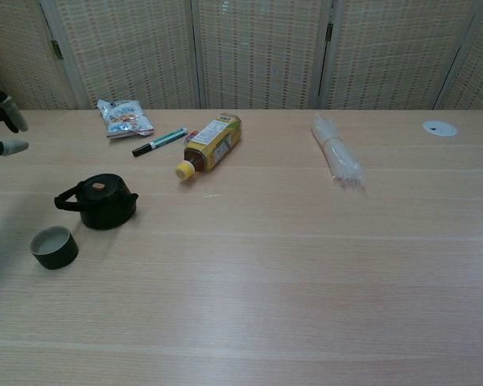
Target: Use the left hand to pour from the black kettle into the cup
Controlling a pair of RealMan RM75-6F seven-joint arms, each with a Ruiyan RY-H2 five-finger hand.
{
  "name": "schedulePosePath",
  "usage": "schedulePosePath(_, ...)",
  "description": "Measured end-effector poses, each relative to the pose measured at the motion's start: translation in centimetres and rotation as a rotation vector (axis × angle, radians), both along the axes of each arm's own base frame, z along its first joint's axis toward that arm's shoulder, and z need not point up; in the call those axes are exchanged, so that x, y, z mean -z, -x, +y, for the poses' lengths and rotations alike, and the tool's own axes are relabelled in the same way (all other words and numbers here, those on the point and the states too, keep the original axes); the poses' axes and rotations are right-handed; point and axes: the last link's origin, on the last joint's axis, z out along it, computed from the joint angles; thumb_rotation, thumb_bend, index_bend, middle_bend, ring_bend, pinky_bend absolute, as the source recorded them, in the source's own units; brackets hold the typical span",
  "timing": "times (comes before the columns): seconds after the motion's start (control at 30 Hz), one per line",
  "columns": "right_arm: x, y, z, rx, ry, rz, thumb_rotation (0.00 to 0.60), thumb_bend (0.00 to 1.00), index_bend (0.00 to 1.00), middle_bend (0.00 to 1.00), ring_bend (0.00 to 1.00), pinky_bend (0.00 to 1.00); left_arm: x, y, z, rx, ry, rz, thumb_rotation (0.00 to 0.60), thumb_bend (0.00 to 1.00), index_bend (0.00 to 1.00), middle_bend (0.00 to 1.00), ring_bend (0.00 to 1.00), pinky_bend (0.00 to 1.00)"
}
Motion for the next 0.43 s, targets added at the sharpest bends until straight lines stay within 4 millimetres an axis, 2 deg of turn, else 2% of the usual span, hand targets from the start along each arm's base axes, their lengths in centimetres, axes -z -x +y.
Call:
schedulePosePath(0.23, 0.8, 0.0, 0.1, 0.004, -0.006, -0.023, 0.6, 0.35, 0.11, 0.23, 0.19, 0.01, -3.4, 1.2, -5.3, 0.008, -0.104, 0.048, 0.6, 0.31, 0.41, 0.41, 0.27, 0.12)
schedulePosePath(0.43, 1.1, -0.3, 0.8, 0.008, 0.018, -0.041, 0.6, 0.35, 0.11, 0.23, 0.19, 0.01, -4.5, 1.7, -9.8, 0.023, -0.124, 0.067, 0.6, 0.31, 0.41, 0.41, 0.26, 0.11)
